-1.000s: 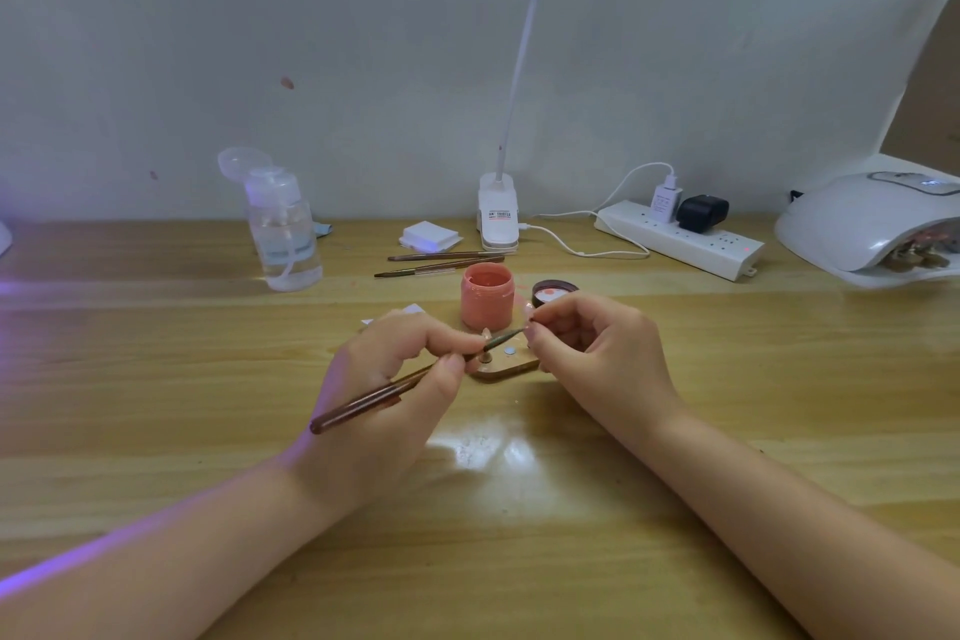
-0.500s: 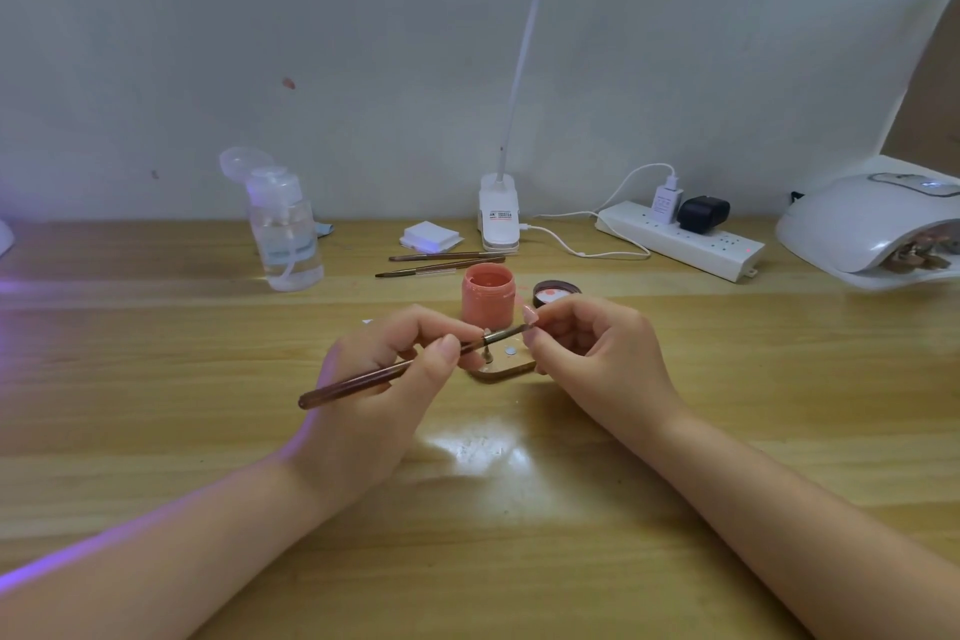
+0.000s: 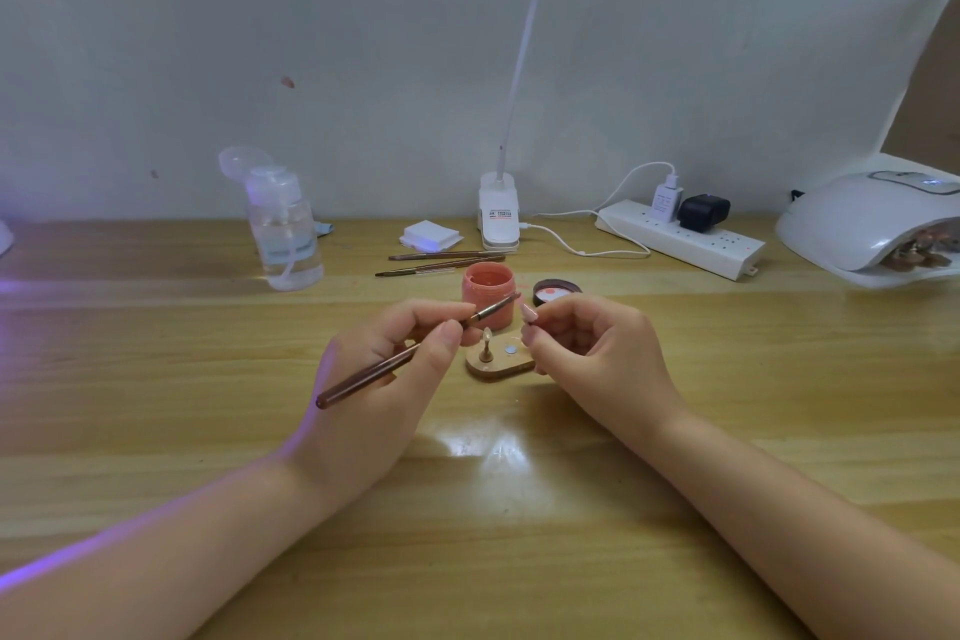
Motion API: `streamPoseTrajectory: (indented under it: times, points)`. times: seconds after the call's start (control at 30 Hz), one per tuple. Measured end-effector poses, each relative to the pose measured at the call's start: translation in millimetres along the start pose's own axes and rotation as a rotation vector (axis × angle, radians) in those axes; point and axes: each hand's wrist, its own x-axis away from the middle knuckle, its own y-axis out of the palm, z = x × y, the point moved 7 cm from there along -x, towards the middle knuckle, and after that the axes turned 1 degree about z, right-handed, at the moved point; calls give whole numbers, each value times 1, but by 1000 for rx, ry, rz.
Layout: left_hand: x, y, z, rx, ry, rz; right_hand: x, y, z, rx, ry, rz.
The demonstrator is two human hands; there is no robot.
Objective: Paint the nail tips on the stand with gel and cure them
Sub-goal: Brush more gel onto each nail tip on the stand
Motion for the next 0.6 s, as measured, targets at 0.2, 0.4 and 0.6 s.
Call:
streamPoseTrajectory:
  times: [0.2, 0.4, 0.6]
  points:
    - [3, 4, 8, -106, 120, -55, 0, -1, 0, 33, -7, 9]
    - [1, 2, 2, -18, 68, -48, 0, 0, 0, 27, 0, -3]
    - [2, -1, -2, -71, 43, 10, 0, 1, 0, 10, 13, -11]
